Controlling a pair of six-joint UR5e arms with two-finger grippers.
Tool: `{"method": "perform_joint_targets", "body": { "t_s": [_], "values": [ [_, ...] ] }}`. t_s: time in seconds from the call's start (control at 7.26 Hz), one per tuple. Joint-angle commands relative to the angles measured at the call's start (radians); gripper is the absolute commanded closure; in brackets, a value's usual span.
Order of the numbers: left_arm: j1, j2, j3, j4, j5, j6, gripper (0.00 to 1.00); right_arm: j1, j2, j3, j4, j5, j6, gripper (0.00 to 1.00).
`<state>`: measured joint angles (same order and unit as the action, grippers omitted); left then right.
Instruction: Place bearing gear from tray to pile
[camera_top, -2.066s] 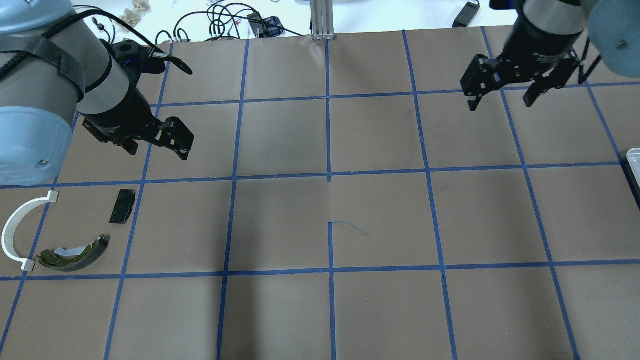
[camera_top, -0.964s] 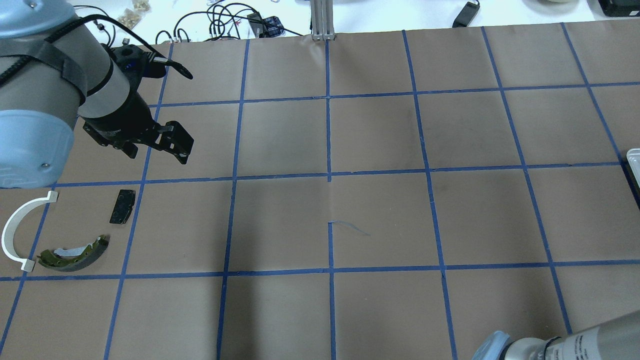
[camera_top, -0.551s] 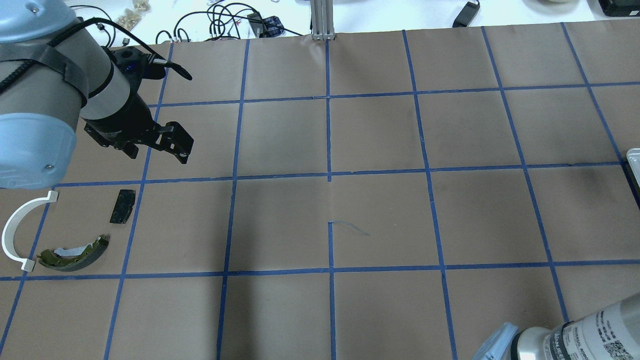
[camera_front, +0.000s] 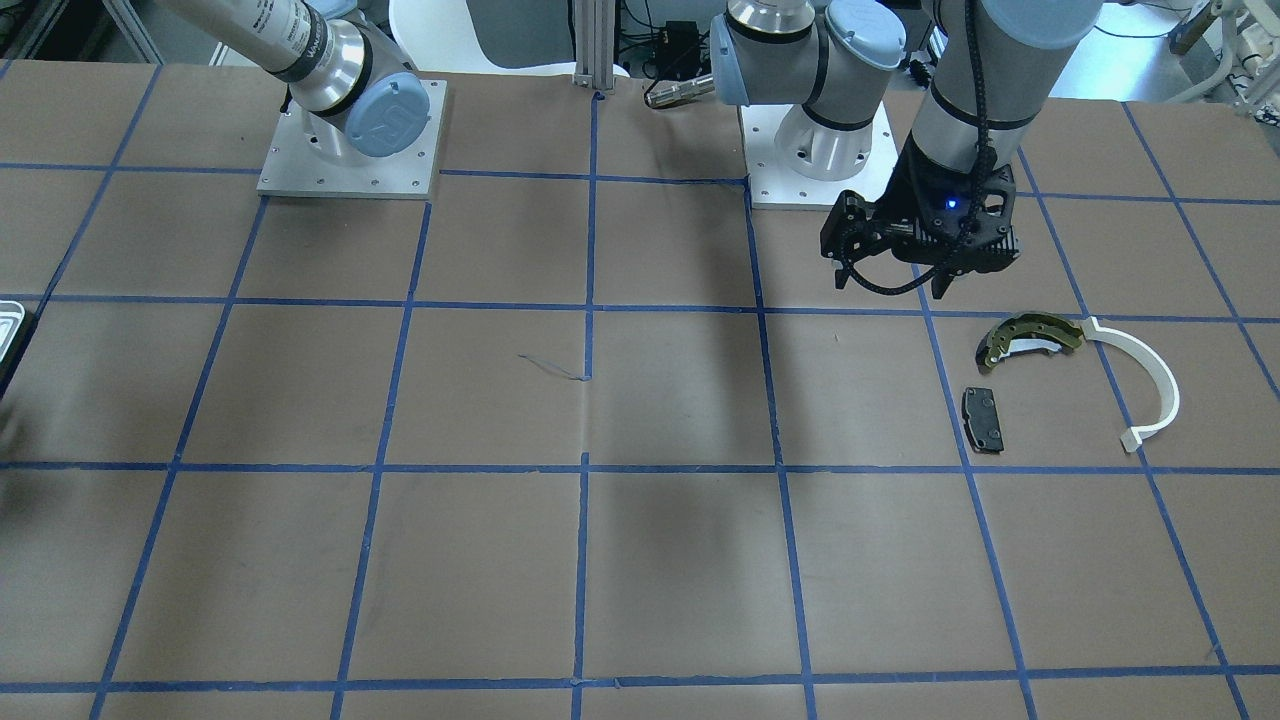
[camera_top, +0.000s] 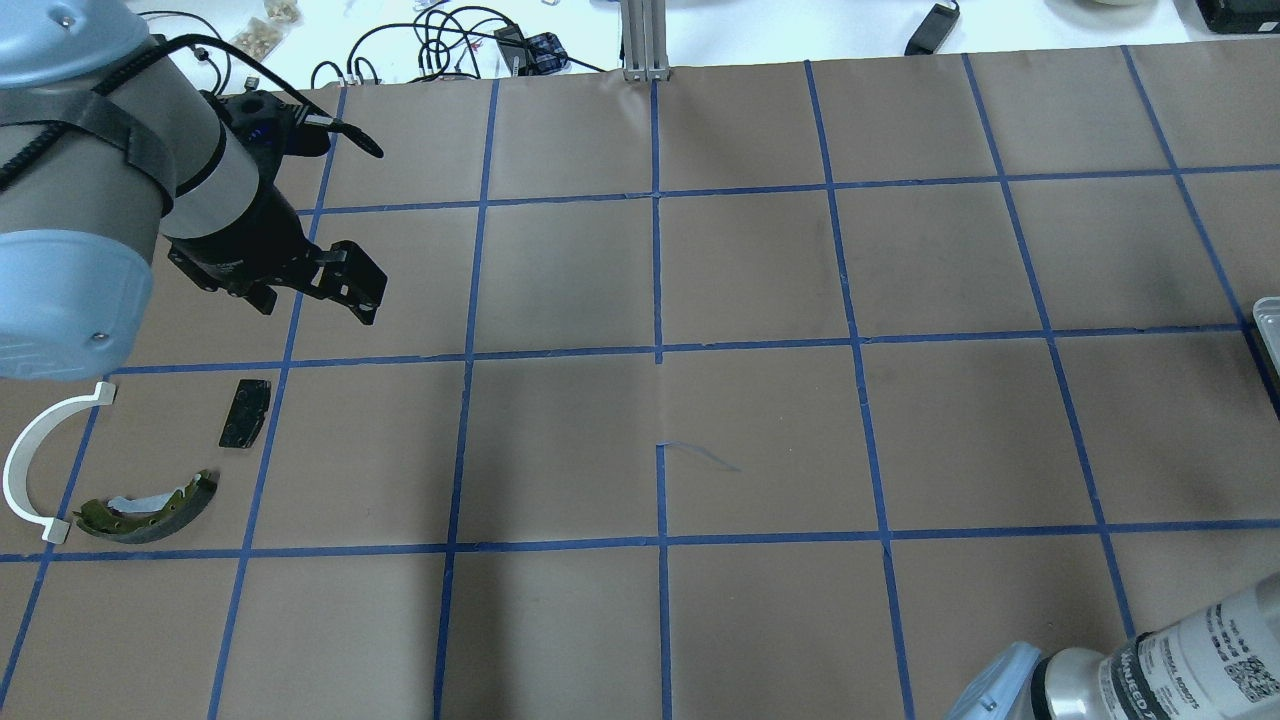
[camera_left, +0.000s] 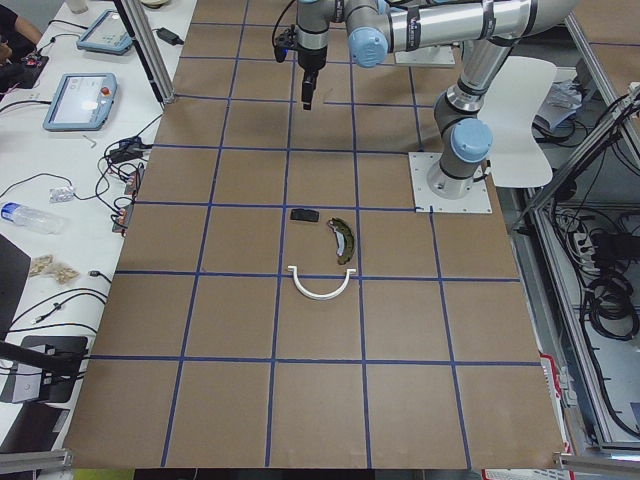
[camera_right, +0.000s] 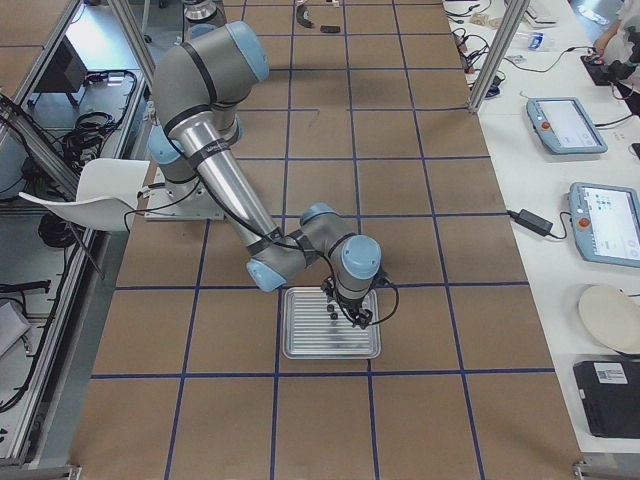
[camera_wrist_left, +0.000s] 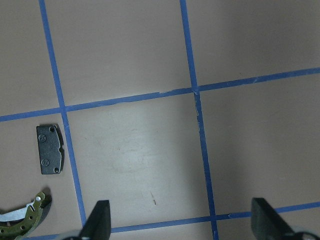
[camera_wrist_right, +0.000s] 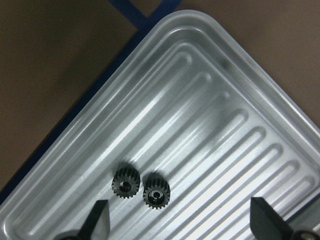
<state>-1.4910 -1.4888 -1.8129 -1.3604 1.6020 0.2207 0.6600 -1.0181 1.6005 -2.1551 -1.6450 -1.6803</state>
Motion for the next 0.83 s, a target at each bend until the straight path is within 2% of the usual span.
{"method": "perform_joint_targets", "body": {
  "t_s": [0.0, 0.41, 0.69],
  "values": [
    [0.000, -0.010, -0.002, 0.000, -0.002, 0.002, 0.00, -0.002, 0.003, 0.019, -0.012, -0.001, -0.155, 0.00],
    [0.000, 0.015, -0.029, -0.002, 0.004, 0.002, 0.00, -0.028, 0.003, 0.033, -0.028, 0.010, -0.385, 0.01],
    [0.000, 0.001, -0.032, 0.000, 0.004, 0.008, 0.00, -0.040, 0.001, 0.096, -0.130, 0.014, -0.481, 0.05]
  ]
}}
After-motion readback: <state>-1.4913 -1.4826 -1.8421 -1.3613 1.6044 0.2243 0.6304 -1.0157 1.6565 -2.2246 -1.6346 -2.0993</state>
